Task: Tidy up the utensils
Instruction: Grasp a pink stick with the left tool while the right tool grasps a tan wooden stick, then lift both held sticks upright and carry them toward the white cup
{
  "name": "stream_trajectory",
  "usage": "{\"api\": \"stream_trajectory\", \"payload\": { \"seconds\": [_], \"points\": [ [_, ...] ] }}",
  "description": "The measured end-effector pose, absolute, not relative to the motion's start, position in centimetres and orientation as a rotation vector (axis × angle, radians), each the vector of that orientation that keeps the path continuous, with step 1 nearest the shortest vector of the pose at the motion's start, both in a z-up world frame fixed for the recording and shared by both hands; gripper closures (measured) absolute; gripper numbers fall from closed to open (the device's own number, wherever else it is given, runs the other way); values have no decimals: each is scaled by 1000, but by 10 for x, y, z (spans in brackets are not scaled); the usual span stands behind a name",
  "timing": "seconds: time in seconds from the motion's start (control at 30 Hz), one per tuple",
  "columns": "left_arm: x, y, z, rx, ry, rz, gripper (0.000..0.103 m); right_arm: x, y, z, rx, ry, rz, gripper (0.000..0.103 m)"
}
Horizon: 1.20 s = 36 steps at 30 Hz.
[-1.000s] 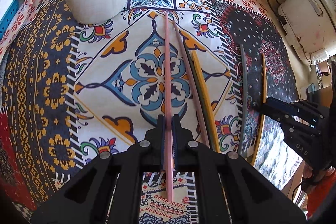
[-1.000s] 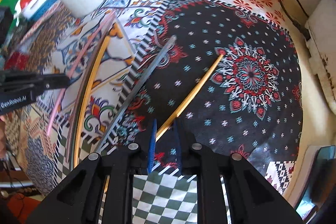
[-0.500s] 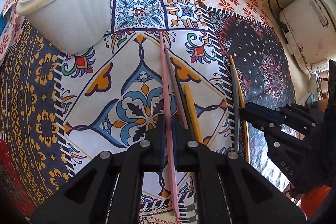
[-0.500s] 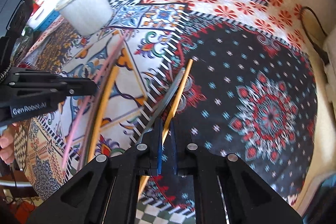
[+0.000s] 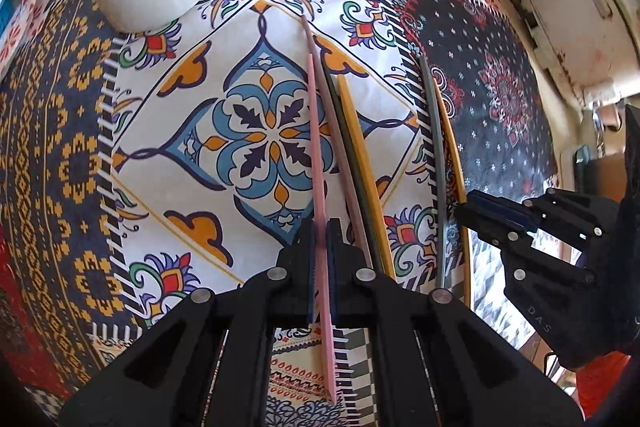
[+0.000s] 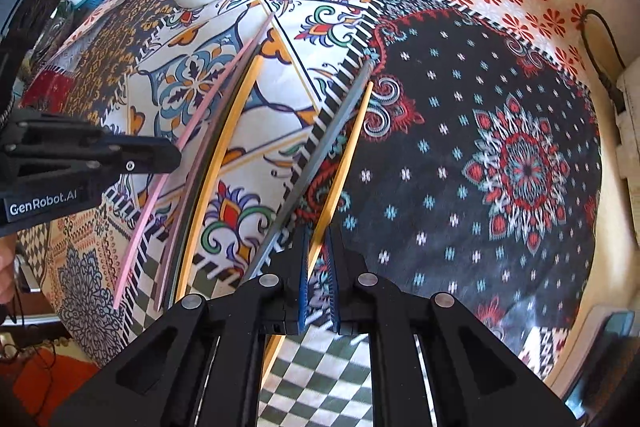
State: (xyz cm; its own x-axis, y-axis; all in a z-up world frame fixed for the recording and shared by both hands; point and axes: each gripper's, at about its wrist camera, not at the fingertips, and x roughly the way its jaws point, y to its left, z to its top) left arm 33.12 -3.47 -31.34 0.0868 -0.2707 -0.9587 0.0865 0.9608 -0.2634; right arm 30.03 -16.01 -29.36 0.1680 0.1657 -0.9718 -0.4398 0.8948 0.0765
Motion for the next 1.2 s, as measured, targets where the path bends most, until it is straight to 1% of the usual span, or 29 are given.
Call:
{"api": "stream_trajectory", "payload": {
  "seconds": [0.2,0.47,0.5,0.63,0.77,0.9,1.2],
  "points": [
    [347,-42,-314,-130,1467,-285,97,295,-175,-292,-177,1331,404,95],
    [359,-40,-317,-159,1485,-312,97,302,-183,-293,-91,1277,392,95],
    [359,-41,-317,-151,1484,-311,97,306,-182,-292,-75,1275,389,97],
    [358,-51,-317,-102,1465,-304,99,316,-179,-291,-15,1285,376,98],
    [356,-50,-316,-149,1447,-272,100,316,-185,-279,27,1264,367,98],
    [344,-46,-302,-162,1390,-254,100,307,-192,-257,34,1207,359,98],
    [319,-34,-253,-162,1241,-226,100,296,-202,-216,68,1097,347,99]
  ]
}}
